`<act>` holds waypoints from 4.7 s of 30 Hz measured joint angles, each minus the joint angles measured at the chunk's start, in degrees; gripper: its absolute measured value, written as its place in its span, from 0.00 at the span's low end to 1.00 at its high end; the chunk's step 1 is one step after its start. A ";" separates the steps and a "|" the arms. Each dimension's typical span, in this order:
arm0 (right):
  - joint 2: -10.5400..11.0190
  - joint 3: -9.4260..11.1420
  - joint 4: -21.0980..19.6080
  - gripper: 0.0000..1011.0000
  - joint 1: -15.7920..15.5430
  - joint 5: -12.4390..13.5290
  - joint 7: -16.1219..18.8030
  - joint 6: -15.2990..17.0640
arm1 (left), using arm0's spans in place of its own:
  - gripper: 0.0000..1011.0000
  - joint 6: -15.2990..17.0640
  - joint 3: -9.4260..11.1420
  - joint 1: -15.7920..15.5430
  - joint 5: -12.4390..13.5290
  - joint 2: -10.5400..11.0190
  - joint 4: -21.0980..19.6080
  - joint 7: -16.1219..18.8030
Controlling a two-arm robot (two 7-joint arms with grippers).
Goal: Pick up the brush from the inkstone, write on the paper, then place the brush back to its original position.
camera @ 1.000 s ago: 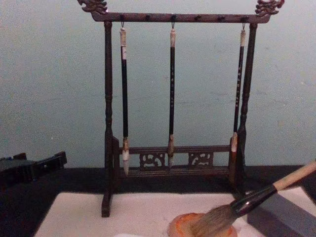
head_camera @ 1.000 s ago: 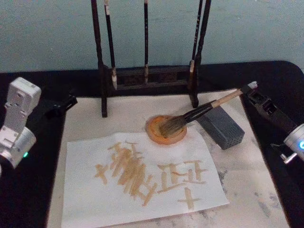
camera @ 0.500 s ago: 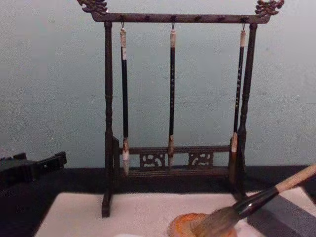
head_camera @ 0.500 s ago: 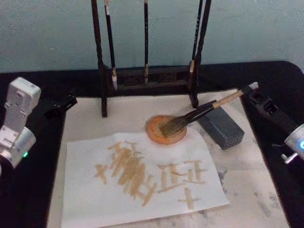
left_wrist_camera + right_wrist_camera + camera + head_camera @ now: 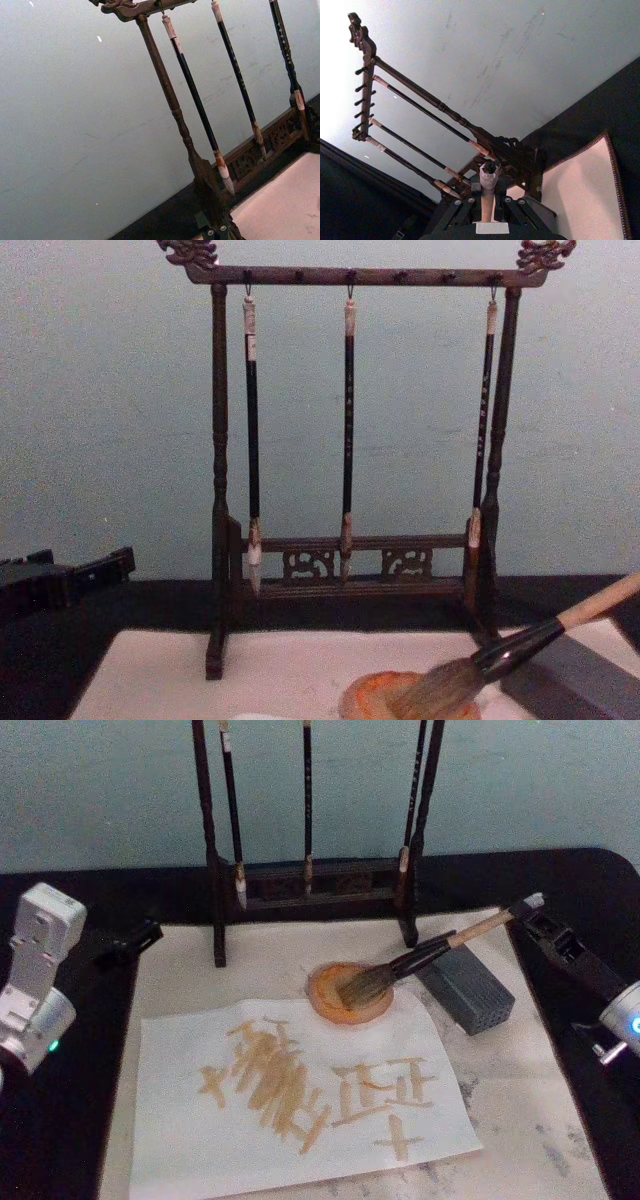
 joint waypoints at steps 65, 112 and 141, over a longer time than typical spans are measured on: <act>-3.02 -1.05 10.40 0.16 5.45 -0.18 4.70 4.69 | 0.99 0.00 0.00 0.00 0.00 0.00 0.00 0.00; 1.44 0.97 -0.37 1.00 0.18 -3.70 -4.95 -0.64 | 0.99 0.00 0.00 0.00 0.00 0.00 0.00 0.00; 10.65 4.09 -29.18 1.00 -15.03 -30.71 -18.39 -21.82 | 0.99 0.00 0.00 0.00 0.00 0.00 0.00 0.00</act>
